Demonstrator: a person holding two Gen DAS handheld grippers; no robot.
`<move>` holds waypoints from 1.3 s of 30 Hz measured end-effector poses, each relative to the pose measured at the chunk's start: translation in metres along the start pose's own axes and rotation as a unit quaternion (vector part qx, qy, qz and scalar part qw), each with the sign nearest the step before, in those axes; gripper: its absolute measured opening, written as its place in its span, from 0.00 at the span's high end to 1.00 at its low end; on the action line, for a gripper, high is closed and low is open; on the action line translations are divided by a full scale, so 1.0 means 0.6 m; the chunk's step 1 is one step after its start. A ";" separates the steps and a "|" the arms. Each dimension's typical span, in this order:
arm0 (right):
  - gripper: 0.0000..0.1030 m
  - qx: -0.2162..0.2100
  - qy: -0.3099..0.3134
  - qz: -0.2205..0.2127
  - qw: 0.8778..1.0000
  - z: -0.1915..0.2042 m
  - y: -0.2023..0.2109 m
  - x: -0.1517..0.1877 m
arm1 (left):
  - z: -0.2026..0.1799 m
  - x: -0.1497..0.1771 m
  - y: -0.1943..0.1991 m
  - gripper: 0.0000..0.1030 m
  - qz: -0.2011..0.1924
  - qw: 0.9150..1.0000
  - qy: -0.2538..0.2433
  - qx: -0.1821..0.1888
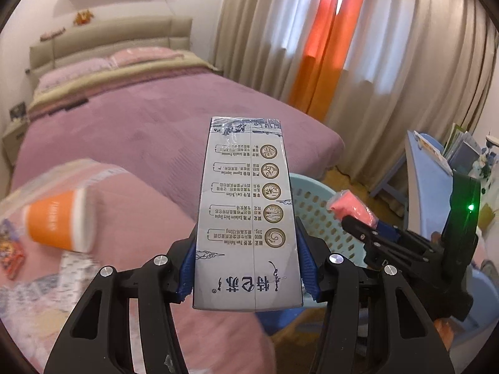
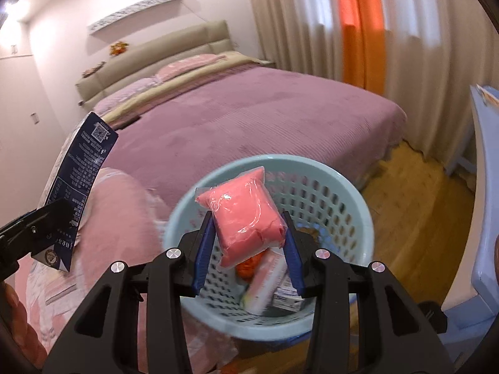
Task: Collect trash
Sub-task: 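Carry the carton and pink bag over the blue basket and open both grippers, then grasp the card game box with the left gripper while the right gripper grasps the orange cup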
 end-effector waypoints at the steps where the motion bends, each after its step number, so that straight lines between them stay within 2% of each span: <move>1: 0.63 0.002 -0.004 0.004 1.000 -0.004 -0.006 -0.002 | -0.004 0.001 -0.008 0.49 0.004 1.000 0.002 0.004; 7: 0.62 0.016 -0.021 0.020 0.999 -0.029 -0.036 -0.009 | -0.029 0.007 -0.070 0.49 0.031 0.999 -0.003 0.017; 12: 0.61 0.030 -0.026 0.024 0.999 -0.035 -0.057 -0.014 | -0.027 0.004 -0.098 0.49 0.041 0.999 0.002 0.024; 13: 0.61 0.035 -0.026 0.027 0.999 -0.039 -0.063 -0.012 | -0.025 0.002 -0.099 0.42 0.042 0.999 0.005 0.028; 14: 0.61 0.039 -0.026 0.033 0.998 -0.041 -0.071 -0.010 | -0.021 0.002 -0.097 0.30 0.041 0.999 0.011 0.031; 15: 0.59 0.044 -0.028 0.037 0.998 -0.044 -0.078 -0.009 | -0.015 0.000 -0.097 0.27 0.035 0.999 0.021 0.033; 16: 0.54 0.052 -0.033 0.040 0.997 -0.052 -0.084 -0.007 | -0.011 0.001 -0.095 0.25 0.032 0.999 0.026 0.034; 17: 0.41 0.056 -0.039 0.046 0.997 -0.060 -0.086 -0.004 | -0.010 0.003 -0.093 0.25 0.031 0.998 0.031 0.039; 18: 0.38 0.053 -0.043 0.047 0.997 -0.062 -0.085 -0.003 | -0.008 0.004 -0.088 0.25 0.030 0.998 0.035 0.047; 23: 0.38 0.039 -0.050 0.034 0.997 -0.060 -0.059 -0.005 | 0.005 0.002 -0.038 0.24 -0.001 0.998 0.038 0.048; 27: 0.38 0.026 -0.032 0.023 0.999 -0.026 -0.035 -0.005 | 0.015 0.001 0.009 0.24 -0.027 0.998 0.038 0.043; 33: 0.38 -0.016 0.019 0.003 1.000 0.072 0.012 0.005 | 0.058 0.002 0.088 0.24 -0.063 0.997 0.042 0.001; 38: 0.38 -0.070 0.068 -0.010 0.995 0.176 0.043 0.017 | 0.131 0.016 0.161 0.19 -0.083 0.993 0.063 -0.063; 39: 0.38 -0.076 0.078 -0.012 0.994 0.194 0.044 0.019 | 0.158 0.023 0.177 0.19 -0.085 0.990 0.072 -0.086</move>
Point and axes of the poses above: each gripper's, at about its wrist camera, not at the fingertips, and y roughly against the way its jaws point, z to its left, x to its underside, the point moved 10 cm from there along -y, roughly the way its jaws point, and after that the axes turned 13 degrees about -y, right-handed, at the moved point
